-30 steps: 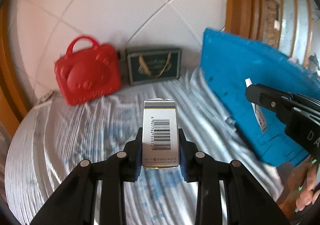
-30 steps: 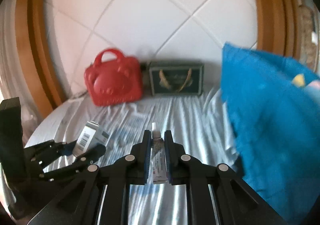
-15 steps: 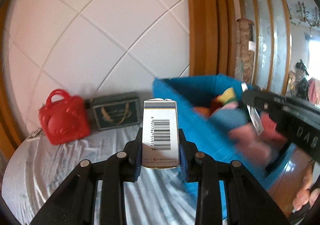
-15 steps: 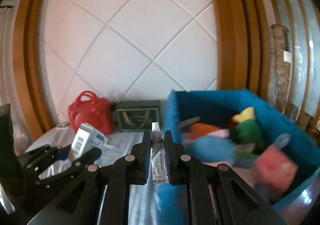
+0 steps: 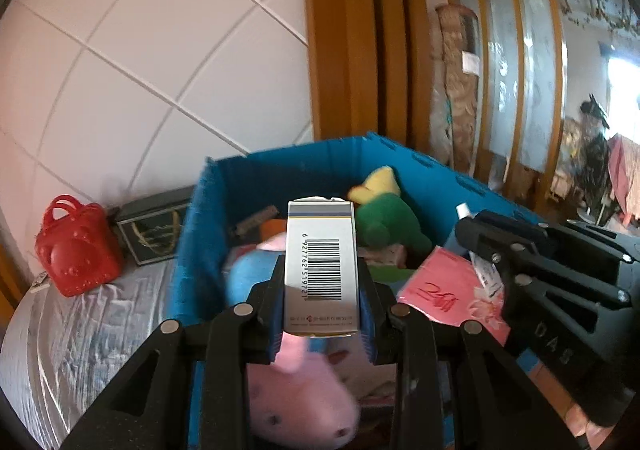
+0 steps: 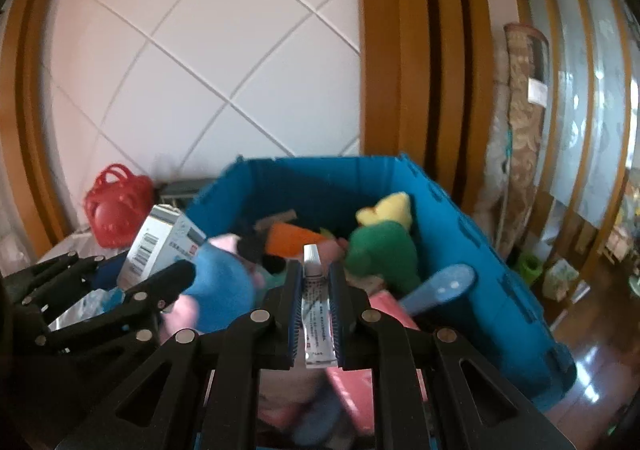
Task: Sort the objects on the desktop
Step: 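Carry the white box and tube over the blue crate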
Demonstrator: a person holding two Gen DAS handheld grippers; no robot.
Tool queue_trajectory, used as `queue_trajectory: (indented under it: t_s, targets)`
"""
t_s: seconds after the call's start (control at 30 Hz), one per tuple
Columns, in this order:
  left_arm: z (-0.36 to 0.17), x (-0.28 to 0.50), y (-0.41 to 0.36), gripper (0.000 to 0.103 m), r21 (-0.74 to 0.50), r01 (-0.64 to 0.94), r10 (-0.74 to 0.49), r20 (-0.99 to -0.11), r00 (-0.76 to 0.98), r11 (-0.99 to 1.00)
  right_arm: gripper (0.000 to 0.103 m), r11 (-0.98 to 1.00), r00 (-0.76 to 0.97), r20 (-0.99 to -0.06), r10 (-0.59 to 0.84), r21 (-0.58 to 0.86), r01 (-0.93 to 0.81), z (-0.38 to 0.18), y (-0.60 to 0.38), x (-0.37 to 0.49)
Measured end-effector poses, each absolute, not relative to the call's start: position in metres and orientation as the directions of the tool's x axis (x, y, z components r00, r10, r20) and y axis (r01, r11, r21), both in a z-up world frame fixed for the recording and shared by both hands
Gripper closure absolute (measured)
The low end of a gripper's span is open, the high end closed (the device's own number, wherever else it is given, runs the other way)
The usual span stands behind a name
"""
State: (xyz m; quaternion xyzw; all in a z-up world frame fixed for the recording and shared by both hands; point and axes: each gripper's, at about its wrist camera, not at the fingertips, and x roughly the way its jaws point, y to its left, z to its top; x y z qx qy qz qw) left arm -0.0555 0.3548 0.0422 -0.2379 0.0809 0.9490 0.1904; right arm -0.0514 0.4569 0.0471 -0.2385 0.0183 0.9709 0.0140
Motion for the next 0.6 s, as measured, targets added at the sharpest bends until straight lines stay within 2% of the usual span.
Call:
queue_trajectory:
  t_s: [0.27, 0.6]
  targets:
    - [0.03, -0.063, 0.391, 0.074, 0.082, -0.409, 0.308, -0.53, -0.79, -0.909, 0.09, -0.995, -0.833, -0.553, 0.021, 0.072, -0.073, 0.018, 0.504, -0.066]
    - [0.017, -0.068, 0.399, 0.073, 0.085, -0.417, 0.291, -0.59, -0.753, -0.905, 0.09, -0.996, -0.767, -0.641, 0.021, 0.054, -0.072, -0.008, 0.506, -0.079]
